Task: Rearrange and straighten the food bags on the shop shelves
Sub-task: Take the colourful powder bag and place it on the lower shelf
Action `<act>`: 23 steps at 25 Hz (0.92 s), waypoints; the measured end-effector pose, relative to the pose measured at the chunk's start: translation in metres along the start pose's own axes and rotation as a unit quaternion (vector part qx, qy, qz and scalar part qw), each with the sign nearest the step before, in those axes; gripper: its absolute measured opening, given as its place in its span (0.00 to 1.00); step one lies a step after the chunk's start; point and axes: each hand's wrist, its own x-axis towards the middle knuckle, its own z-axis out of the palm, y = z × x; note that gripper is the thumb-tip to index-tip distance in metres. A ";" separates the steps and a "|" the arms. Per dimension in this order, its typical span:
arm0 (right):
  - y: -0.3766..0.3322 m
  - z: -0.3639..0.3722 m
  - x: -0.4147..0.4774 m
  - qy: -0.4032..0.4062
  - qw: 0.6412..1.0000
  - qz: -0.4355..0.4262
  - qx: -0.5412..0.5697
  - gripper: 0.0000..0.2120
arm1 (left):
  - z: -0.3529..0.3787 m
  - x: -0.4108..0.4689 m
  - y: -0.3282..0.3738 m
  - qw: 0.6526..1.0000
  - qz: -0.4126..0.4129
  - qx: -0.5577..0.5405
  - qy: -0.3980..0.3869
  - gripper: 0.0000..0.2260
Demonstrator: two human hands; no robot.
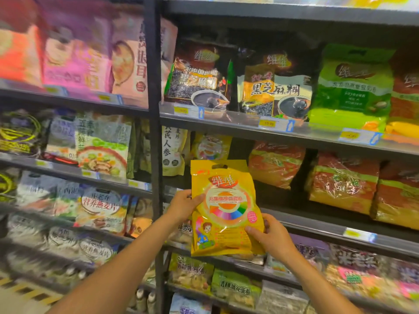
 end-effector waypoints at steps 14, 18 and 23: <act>-0.033 0.044 0.073 0.016 0.999 -0.037 0.034 0.20 | -0.048 0.064 0.008 0.994 -0.004 -0.002 0.108 0.16; -0.033 0.047 0.134 0.031 0.998 -0.047 0.017 0.21 | -0.048 0.118 0.019 0.995 -0.008 -0.047 0.084 0.12; -0.024 0.044 0.226 0.048 0.998 -0.015 -0.037 0.27 | -0.039 0.187 0.027 0.991 -0.023 -0.058 0.116 0.14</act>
